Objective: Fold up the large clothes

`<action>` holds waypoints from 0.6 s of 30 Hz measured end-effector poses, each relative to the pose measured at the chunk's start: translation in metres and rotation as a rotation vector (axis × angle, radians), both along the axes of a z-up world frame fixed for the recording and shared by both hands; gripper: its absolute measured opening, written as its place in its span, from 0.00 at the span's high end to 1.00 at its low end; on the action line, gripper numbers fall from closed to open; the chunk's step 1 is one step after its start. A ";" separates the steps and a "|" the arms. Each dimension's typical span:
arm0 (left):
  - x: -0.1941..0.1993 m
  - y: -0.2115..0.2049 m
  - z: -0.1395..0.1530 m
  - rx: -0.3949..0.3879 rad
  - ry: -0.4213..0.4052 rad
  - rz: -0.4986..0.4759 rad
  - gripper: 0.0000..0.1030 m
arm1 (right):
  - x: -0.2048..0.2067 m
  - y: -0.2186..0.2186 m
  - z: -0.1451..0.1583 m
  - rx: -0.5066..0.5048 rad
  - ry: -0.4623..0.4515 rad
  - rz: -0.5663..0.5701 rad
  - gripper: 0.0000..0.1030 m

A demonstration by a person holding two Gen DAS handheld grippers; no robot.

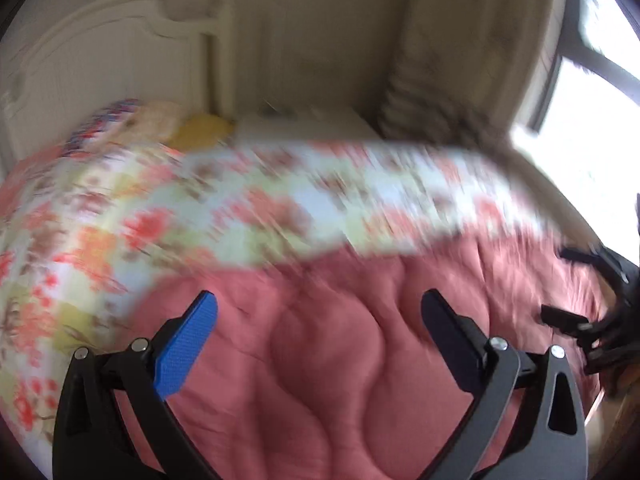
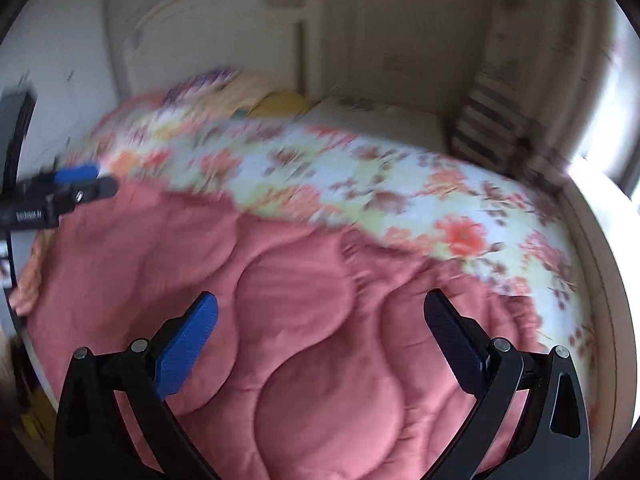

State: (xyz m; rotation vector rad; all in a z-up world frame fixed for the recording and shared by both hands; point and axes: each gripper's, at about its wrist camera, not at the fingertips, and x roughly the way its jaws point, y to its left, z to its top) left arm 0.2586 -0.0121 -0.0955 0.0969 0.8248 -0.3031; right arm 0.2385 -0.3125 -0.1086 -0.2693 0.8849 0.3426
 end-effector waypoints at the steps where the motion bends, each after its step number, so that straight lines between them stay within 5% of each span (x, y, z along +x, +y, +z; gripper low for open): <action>1: 0.004 -0.013 -0.020 0.069 0.041 -0.024 0.02 | 0.002 0.001 -0.020 0.024 0.020 0.026 0.04; 2: 0.006 -0.021 -0.038 0.110 0.055 -0.036 0.02 | 0.001 -0.004 -0.021 0.085 0.003 0.022 0.04; 4: 0.010 -0.016 -0.041 0.059 0.056 -0.027 0.02 | 0.004 -0.014 -0.019 0.129 0.024 0.003 0.04; 9: 0.015 -0.016 -0.042 0.041 0.075 -0.020 0.02 | -0.011 -0.016 0.002 0.076 -0.022 -0.062 0.04; 13: 0.015 -0.015 -0.044 0.045 0.074 -0.019 0.02 | -0.052 -0.013 0.035 0.131 -0.105 0.054 0.04; 17: 0.013 -0.013 -0.044 0.041 0.074 -0.019 0.02 | -0.062 -0.005 -0.006 0.017 -0.027 0.094 0.04; 18: 0.013 -0.013 -0.044 0.035 0.074 -0.021 0.02 | -0.063 -0.011 -0.015 0.063 -0.024 0.082 0.04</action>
